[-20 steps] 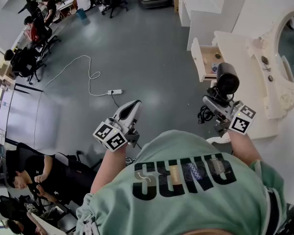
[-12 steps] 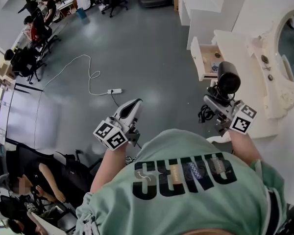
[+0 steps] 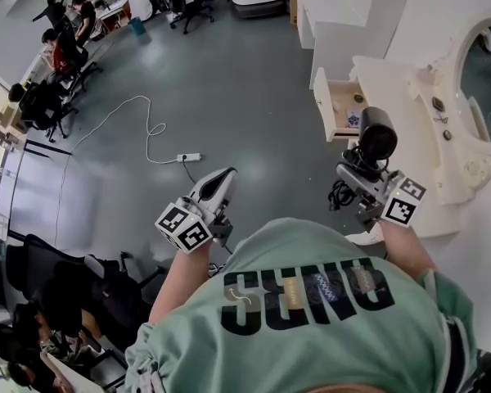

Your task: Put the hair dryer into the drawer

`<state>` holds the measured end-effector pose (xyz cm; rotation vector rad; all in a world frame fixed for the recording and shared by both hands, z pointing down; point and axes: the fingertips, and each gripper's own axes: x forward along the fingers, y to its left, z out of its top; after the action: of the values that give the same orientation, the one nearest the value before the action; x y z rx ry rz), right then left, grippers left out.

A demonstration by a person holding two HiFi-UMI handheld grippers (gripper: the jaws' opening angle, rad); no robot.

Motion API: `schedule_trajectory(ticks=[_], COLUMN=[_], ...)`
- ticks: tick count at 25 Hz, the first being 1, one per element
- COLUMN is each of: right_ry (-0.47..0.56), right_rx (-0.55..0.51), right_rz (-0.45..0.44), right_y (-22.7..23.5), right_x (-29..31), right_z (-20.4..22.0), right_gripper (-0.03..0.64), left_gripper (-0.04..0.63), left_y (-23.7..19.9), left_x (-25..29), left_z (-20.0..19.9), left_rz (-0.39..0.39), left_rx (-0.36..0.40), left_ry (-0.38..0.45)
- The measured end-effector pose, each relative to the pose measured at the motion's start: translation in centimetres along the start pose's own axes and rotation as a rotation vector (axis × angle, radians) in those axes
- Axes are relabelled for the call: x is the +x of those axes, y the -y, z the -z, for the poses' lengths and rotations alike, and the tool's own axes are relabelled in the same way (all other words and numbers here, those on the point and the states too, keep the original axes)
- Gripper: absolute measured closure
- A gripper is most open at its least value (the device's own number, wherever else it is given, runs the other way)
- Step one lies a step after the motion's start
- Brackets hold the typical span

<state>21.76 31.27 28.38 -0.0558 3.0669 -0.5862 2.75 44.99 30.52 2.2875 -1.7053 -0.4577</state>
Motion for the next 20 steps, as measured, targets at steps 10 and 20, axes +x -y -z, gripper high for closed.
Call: schedule_trajectory(ticks=[10,20], right_ry=[-0.011,-0.024], right_rx=[-0.039,-0.005], right_rz=[-0.019,-0.019], right_y=[3.8,7.7], right_x=[-7.0,-8.8], right_z=[-1.9,-1.4], right_gripper=[0.437,0.437], left_gripper=[0.586,0.586], left_y=[4.8,4.9], left_x=[6.6,10.6], left_z=[2.1,3.8], left_rz=[0.011,0.009], left_rx=[0.012,0.008], left_ry=[0.001,-0.045])
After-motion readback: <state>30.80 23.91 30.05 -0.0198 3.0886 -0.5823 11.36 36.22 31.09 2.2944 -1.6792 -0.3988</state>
